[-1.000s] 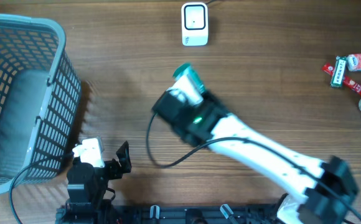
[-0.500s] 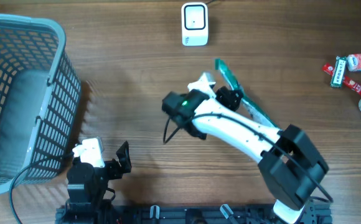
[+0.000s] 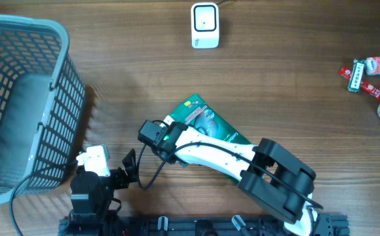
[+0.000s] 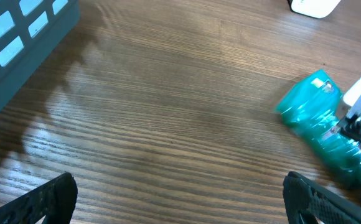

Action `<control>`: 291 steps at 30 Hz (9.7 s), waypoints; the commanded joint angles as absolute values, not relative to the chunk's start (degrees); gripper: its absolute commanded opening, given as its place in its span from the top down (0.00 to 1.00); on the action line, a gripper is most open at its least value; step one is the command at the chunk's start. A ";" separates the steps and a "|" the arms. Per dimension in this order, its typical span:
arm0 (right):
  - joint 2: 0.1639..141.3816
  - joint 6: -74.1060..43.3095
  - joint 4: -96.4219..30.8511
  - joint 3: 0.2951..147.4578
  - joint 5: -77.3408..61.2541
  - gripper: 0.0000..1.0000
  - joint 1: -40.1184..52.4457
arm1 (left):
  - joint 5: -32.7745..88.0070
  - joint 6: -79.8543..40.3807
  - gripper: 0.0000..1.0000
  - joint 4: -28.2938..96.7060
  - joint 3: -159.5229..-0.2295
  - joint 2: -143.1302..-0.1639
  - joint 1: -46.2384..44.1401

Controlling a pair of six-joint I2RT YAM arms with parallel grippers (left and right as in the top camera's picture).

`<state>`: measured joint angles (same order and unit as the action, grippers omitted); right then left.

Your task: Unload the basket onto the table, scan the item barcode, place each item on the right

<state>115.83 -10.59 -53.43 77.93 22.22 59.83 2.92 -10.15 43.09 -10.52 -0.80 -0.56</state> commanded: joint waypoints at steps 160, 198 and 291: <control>138.04 6.00 -37.52 118.67 11.60 0.96 21.04 | 3.18 -9.43 0.00 42.92 -10.39 -0.38 -0.25; 141.78 -10.52 -88.84 155.30 12.05 0.96 11.35 | 3.18 -9.43 0.00 42.94 -10.41 -0.38 -0.25; 0.38 -7.88 0.58 0.30 -8.32 0.00 -2.48 | 3.18 -9.43 0.00 42.92 -10.39 -0.38 -0.25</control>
